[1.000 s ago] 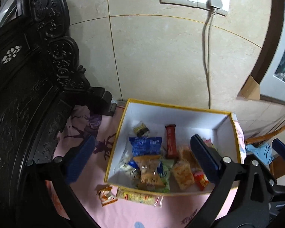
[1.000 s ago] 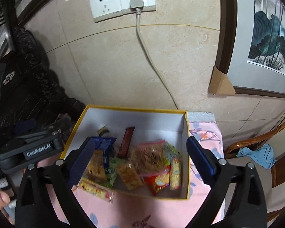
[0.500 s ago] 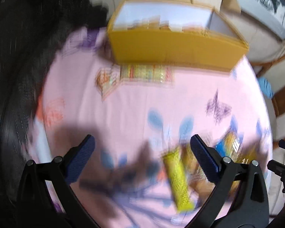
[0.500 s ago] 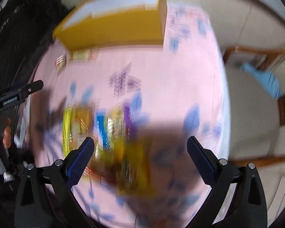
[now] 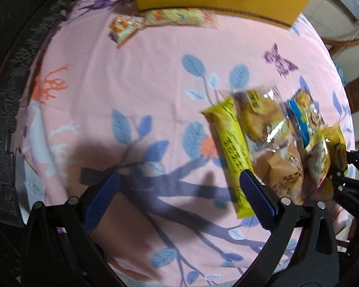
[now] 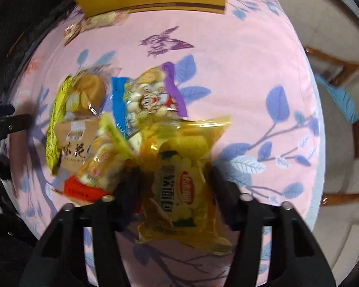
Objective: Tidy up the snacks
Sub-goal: 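Grasp the yellow cake bag with right gripper while left gripper grasps the yellow cheese stick, then lower both snacks into the yellow box and open both grippers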
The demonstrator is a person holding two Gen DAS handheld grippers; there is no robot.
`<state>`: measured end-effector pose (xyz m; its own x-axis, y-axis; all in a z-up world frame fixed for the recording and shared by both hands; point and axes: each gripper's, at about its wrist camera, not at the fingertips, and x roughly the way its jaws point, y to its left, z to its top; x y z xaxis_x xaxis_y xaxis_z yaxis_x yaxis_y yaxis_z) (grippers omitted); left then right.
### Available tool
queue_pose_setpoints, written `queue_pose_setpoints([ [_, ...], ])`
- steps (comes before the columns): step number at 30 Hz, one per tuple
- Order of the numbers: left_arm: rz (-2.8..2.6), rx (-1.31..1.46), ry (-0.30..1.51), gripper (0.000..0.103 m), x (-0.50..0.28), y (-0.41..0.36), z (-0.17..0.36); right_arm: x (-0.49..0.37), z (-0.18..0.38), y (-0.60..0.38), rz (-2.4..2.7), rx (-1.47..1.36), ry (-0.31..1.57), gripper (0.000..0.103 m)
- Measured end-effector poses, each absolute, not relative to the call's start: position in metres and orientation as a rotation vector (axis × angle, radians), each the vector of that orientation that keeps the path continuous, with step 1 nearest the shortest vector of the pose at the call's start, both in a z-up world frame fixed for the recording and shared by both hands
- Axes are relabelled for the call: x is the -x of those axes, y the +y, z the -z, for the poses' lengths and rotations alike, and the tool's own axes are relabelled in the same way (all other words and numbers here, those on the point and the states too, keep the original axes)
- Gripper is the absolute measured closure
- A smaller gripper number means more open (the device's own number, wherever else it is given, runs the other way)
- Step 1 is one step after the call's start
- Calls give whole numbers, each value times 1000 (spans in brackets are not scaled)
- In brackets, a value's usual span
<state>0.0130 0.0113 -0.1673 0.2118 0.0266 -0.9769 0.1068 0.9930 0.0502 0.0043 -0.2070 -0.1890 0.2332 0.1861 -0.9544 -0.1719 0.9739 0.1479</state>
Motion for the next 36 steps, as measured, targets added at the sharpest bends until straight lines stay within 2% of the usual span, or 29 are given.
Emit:
queue_pose_setpoints([
  [10,64,-130,1376,2,-29,-14,196,8,172,-216,-209,-87,1302,63],
  [14,83,-180,1446,2,-26,-27,214,9,165,-229,-172,-142,1291,63],
  [19,72,-100,1421,3,-29,-20,215,15,161,-231,-175,-150,1277,63],
  [20,77,-82,1407,10,-29,-16,214,15,161,-230,-181,-147,1277,63],
  [21,81,-80,1379,24,-27,-16,210,15,161,-229,-187,-143,1279,63],
  [22,96,-90,1364,33,-25,-18,207,15,162,-228,-191,-140,1281,63],
  [24,140,-126,1341,81,-22,-24,201,14,162,-226,-190,-145,1279,63],
  [31,145,-49,1340,82,-21,1,194,9,154,-223,-197,-143,1256,63],
  [36,121,29,1299,82,-7,20,170,5,154,-222,-207,-154,1256,63],
])
